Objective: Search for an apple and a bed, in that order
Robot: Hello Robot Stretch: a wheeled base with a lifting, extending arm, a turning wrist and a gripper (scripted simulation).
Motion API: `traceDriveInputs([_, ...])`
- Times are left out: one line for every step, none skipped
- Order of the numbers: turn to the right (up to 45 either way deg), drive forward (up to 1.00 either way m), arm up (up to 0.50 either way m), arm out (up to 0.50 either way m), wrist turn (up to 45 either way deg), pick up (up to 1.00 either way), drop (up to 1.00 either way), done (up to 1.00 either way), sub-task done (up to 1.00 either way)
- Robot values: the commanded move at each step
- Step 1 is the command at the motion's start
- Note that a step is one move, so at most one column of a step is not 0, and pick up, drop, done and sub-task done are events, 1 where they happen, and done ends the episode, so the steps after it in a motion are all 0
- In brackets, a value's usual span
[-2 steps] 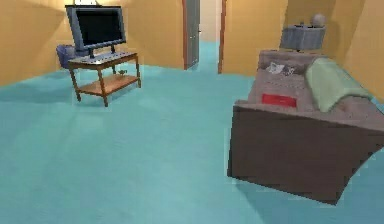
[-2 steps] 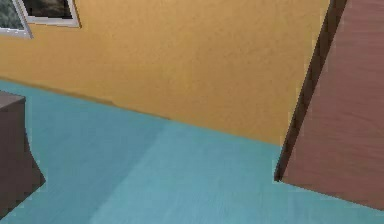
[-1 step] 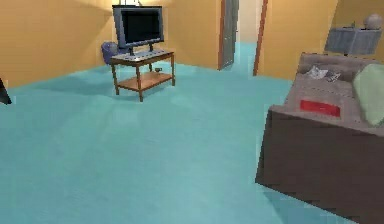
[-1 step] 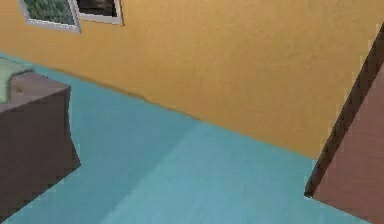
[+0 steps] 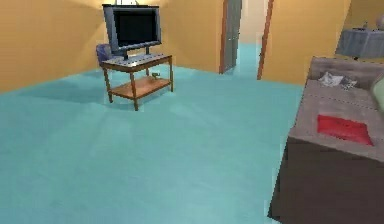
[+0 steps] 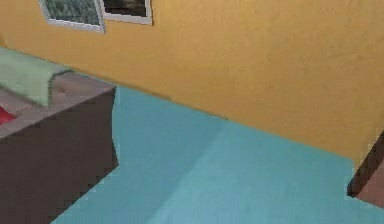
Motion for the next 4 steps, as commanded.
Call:
traceDriveInputs([3.0,0.0,0.0,0.0,0.0,0.0,0.0,0.0,0.0])
traceDriveInputs([0.0,1.0,0.0,0.0,0.0,0.0,0.0,0.0,0.0])
traceDriveInputs([0.0,0.3,0.0,0.0,0.0,0.0,0.0,0.0,0.0])
traceDriveInputs([9.0,0.0,0.0,0.0,0.0,0.0,0.0,0.0,0.0])
